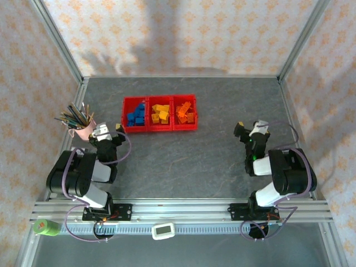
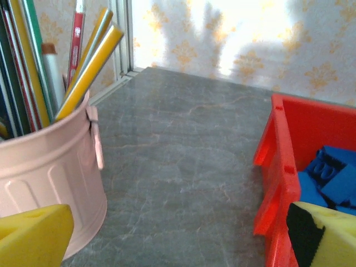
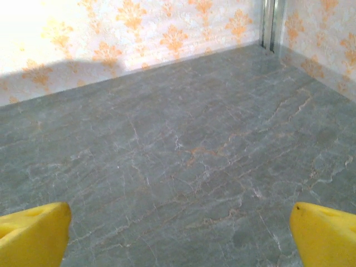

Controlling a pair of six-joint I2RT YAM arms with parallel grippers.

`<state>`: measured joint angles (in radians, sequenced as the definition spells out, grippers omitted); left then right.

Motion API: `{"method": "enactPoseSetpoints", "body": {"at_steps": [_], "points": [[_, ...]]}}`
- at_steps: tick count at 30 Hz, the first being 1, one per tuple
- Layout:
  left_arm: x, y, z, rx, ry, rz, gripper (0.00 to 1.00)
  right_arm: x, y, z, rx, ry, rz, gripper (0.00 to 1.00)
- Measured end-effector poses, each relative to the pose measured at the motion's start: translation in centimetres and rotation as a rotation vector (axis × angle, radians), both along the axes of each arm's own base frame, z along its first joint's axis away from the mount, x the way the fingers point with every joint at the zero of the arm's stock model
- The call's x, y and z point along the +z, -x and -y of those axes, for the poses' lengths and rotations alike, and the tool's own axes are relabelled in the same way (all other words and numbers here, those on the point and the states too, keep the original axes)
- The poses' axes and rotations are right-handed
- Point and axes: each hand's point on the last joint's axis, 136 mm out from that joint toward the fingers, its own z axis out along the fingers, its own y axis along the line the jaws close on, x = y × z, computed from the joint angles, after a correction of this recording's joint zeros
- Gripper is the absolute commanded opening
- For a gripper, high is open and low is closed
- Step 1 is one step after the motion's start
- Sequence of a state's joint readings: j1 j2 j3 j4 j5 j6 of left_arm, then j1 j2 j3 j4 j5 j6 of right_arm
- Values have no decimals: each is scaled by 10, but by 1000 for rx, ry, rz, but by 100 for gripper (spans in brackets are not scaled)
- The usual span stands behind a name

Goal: Sort the legos into containers by color
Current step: Reset both arms

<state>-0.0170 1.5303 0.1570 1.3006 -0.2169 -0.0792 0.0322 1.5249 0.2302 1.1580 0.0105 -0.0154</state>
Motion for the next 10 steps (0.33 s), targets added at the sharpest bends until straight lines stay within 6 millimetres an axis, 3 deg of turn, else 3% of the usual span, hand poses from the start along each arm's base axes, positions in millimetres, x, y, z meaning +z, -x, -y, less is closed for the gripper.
{"method": "enactPoseSetpoints", "body": {"at_steps": [10], "points": [[12, -6, 0, 3, -2, 44, 99, 3, -1, -2, 16, 5, 13, 100]]}}
